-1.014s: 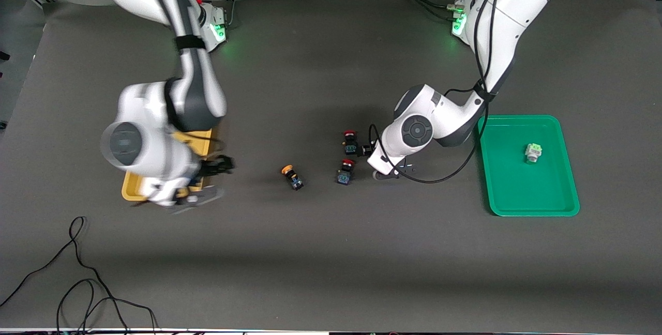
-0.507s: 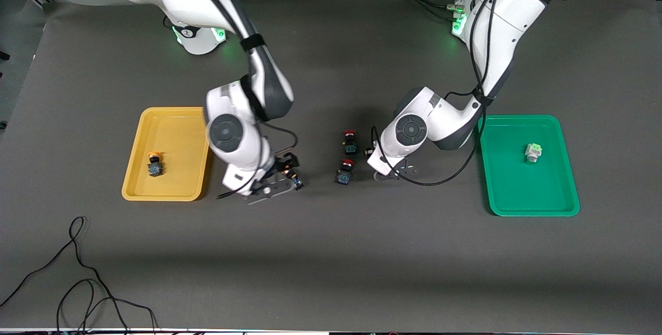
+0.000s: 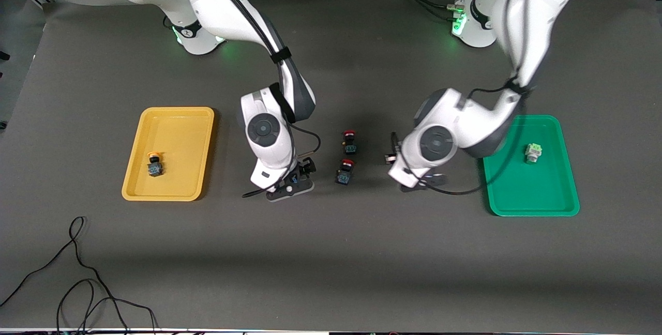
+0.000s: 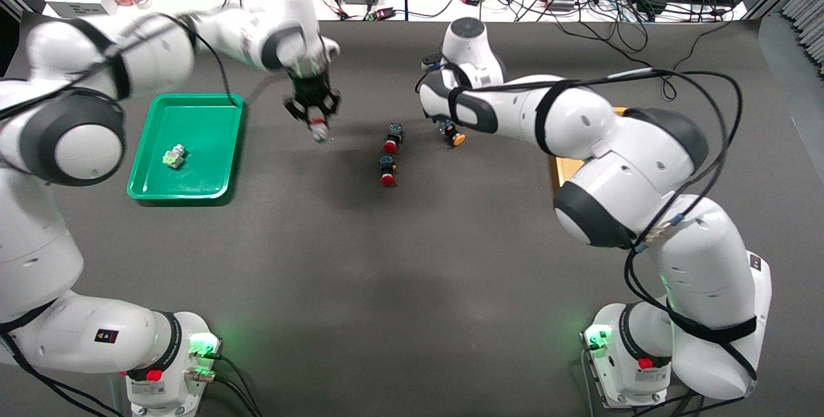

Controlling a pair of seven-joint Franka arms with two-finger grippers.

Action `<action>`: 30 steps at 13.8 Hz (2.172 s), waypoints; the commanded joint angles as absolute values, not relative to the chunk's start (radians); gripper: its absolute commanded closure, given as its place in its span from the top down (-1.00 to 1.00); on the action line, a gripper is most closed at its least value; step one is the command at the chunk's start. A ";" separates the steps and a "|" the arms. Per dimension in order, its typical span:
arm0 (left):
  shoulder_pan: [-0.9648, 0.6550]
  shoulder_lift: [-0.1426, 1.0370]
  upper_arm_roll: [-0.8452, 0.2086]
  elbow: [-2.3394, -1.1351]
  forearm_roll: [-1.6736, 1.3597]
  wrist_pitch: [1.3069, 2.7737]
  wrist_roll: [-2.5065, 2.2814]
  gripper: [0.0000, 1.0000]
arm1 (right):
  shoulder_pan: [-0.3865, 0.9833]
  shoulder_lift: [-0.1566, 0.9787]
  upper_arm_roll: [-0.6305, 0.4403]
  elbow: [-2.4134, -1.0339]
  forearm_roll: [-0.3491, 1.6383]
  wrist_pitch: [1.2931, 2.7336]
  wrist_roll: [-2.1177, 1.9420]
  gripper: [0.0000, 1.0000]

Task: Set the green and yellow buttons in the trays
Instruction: 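Release the yellow button in the tray while the left gripper grasps the orange switch, then grasp the second yellow button while the left gripper lowers the orange switch, then place the second yellow button in the tray while the left gripper releases the orange switch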

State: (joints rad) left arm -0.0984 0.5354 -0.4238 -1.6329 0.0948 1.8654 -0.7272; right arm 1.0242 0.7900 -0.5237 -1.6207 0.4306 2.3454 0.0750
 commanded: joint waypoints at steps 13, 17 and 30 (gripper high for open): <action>0.364 0.313 -0.416 -1.935 0.198 1.903 0.100 -1.00 | 1.023 0.743 -0.547 -1.615 0.503 2.266 0.135 -0.39; 0.405 0.302 -0.413 -2.193 0.198 2.259 0.097 -1.00 | 1.037 0.669 -0.685 -1.482 0.488 1.976 0.218 -0.39; 0.393 0.216 -0.406 -1.929 0.180 1.884 0.084 1.00 | 1.029 0.413 -1.058 -1.957 0.397 2.039 -0.362 -0.39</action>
State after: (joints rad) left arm 0.4073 0.2939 -0.3927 -2.1027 0.1872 2.1368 0.0845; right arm 1.0054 0.4745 -1.0500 -1.8027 0.4030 1.8955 -0.2768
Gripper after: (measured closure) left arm 0.009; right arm 0.670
